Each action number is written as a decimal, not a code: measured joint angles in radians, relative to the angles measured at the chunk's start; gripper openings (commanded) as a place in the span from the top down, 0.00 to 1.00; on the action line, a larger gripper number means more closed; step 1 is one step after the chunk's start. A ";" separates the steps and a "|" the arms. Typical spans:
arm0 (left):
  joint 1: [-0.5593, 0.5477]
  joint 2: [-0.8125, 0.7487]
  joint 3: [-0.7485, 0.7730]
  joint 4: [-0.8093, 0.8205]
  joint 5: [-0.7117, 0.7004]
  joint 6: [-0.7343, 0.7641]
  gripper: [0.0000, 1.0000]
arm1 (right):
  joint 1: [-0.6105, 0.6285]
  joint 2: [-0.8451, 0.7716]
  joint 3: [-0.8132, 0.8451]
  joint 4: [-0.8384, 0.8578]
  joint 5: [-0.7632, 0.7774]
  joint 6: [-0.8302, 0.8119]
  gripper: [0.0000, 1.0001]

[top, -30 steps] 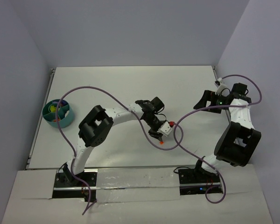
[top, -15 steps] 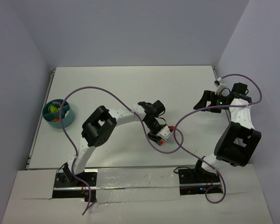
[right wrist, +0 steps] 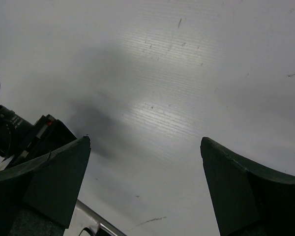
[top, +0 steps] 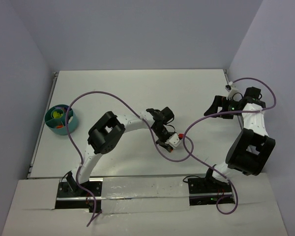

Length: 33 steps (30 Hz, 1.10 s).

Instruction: Sort the legos into containers by color

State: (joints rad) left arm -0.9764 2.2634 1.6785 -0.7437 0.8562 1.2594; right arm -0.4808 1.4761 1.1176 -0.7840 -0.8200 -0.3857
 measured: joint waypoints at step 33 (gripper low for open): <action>1.206 -1.020 -0.397 -0.447 -0.123 -0.519 1.00 | 0.454 0.162 0.168 0.097 0.135 0.032 0.00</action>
State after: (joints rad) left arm 0.2299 1.2434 1.2811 -1.1908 0.7332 0.7402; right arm -0.0268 1.6379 1.2859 -0.6866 -0.6853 -0.3536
